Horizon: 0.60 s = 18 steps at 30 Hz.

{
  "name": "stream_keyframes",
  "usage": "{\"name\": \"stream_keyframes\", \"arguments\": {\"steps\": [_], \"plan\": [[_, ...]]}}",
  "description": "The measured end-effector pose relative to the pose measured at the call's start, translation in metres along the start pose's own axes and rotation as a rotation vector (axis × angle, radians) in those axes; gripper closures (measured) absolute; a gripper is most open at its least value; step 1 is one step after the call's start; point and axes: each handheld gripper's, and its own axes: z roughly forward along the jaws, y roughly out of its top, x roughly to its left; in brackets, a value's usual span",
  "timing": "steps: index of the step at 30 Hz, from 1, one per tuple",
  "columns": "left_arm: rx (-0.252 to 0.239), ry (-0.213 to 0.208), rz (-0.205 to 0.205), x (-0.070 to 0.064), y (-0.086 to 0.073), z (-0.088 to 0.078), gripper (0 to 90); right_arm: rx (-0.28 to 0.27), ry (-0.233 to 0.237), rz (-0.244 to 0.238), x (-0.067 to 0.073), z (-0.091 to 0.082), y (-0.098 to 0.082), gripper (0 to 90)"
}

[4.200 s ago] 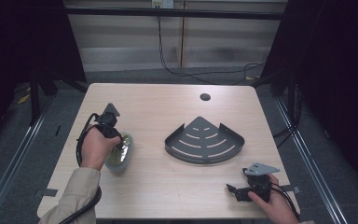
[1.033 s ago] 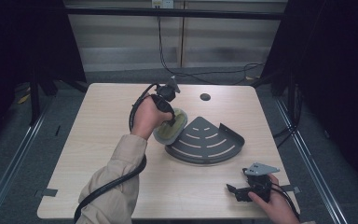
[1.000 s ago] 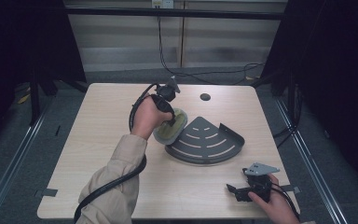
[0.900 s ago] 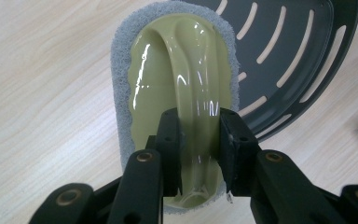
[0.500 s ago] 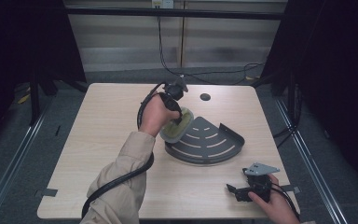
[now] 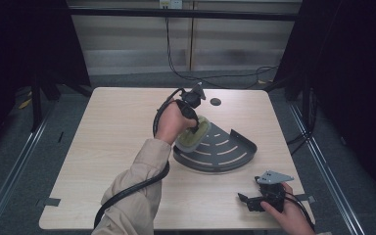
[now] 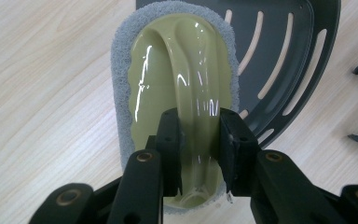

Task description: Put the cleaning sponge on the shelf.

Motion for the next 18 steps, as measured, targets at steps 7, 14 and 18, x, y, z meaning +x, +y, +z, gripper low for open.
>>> {"name": "stream_keyframes", "arguments": {"steps": [7,14,18], "plan": [[0.007,-0.007,0.008,-0.003,0.003,0.012,71.7,0.000,0.000,-0.001,0.000,0.000,0.000,9.4],[0.016,-0.008,0.022,-0.006,0.006,0.020,71.7,0.000,0.000,-0.001,0.000,0.000,0.000,9.4],[0.012,-0.009,0.026,-0.008,0.007,0.025,71.7,0.000,0.000,-0.001,0.000,0.000,0.000,9.5]]}}
